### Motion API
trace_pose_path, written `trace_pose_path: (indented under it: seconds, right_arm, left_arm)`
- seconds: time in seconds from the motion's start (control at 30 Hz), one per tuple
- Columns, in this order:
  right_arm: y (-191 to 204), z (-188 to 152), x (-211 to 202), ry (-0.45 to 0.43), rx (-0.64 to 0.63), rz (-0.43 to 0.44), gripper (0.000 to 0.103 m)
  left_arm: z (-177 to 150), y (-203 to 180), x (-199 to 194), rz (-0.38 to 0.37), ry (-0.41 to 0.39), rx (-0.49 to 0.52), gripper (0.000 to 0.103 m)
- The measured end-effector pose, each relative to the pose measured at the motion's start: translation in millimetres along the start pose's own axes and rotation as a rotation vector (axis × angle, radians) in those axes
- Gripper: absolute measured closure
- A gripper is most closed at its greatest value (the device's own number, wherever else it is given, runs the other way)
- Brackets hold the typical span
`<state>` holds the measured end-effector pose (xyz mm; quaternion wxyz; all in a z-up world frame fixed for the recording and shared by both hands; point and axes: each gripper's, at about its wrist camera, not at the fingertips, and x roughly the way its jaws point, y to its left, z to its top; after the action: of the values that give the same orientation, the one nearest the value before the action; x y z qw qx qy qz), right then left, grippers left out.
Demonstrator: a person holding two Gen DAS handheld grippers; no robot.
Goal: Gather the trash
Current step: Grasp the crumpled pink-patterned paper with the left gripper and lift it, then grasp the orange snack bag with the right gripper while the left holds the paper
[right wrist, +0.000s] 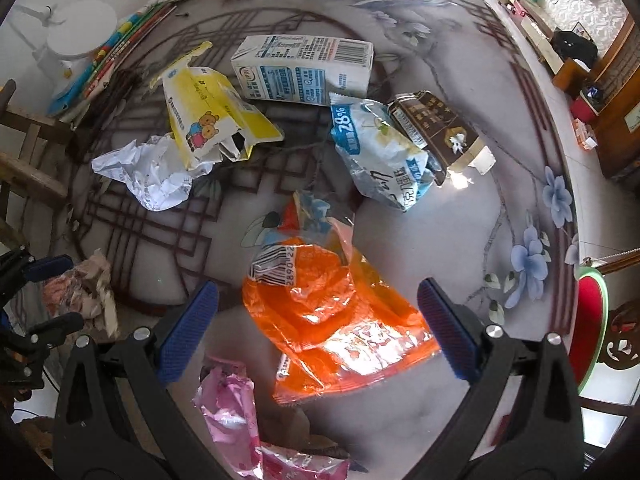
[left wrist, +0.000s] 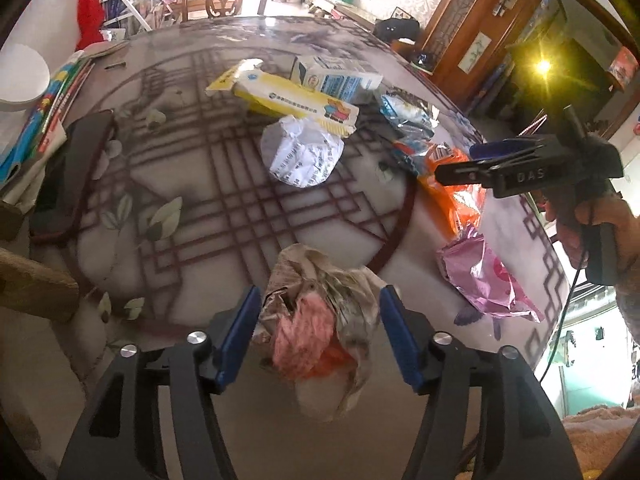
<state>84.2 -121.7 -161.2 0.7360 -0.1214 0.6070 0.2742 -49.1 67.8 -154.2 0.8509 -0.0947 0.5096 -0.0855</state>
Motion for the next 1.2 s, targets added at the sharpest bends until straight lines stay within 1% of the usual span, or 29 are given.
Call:
trace_pose_path:
  seconds: [0.13,0.2,0.33,0.4,0.43,0.47,0.57,0.7,0.8,0.97,1.03,1.07,1.13,1.2]
  right_arm:
    - [1.6,0.4,0.5,0.005,-0.022,-0.008,0.005]
    - [1.5,2.0,1.5,0.009,-0.03,-0.013,0.005]
    - [1.5,2.1,-1.4,0.002,-0.039,-0.021,0.005]
    - [0.3,2.4,-0.7,0.006,-0.039,-0.024,0.005]
    - [-0.3,2.4,-0.8,0.006,-0.037,-0.028,0.005]
    - [-0.8,2.1,-1.1,0.004,-0.035,-0.029,0.005]
    - [-2.4,1.4,-3.5,-0.006,-0.028,-0.025,0.005]
    - [-4.3,0.5,-0.4,0.0,-0.021,-0.012,0.005]
    - [-6.2,0.2,7.6,0.031,-0.004,0.054,0.005]
    - [-1.0,-0.8,14.4,0.046,-0.023,0.053,0.006]
    - [1.2,-1.9,15.0,0.045,-0.038,0.047,0.021]
    - [2.1,-2.3,14.7,0.045,-0.042,0.044,0.038]
    - [2.3,-3.1,10.6,0.027,-0.038,0.05,0.046]
    - [1.1,-4.0,3.6,-0.001,-0.025,0.055,0.049]
  left_arm:
    - [-3.7,2.7,2.4,0.023,0.019,0.029,0.038]
    - [-3.9,3.3,5.3,0.026,0.028,0.024,0.038]
    - [0.8,4.6,7.9,0.018,0.018,0.0,0.038]
    - [3.5,3.8,12.5,0.009,0.028,0.0,0.043]
    - [4.2,3.2,14.6,0.008,0.035,0.001,0.048]
    - [4.6,2.9,16.1,0.011,0.041,0.002,0.055]
    - [5.6,4.9,14.9,0.004,0.036,-0.012,0.06]
    - [8.7,5.8,8.5,0.008,0.011,-0.017,0.061]
    - [11.9,6.9,1.5,0.009,-0.018,-0.026,0.06]
    - [14.8,8.8,-5.5,0.008,-0.042,-0.044,0.06]
    - [16.0,8.7,-7.6,0.013,-0.049,-0.045,0.06]
    - [16.5,8.7,-8.0,0.014,-0.051,-0.046,0.06]
    - [18.3,8.3,-9.6,0.012,-0.057,-0.05,0.06]
    - [21.0,6.8,-11.9,0.009,-0.066,-0.052,0.06]
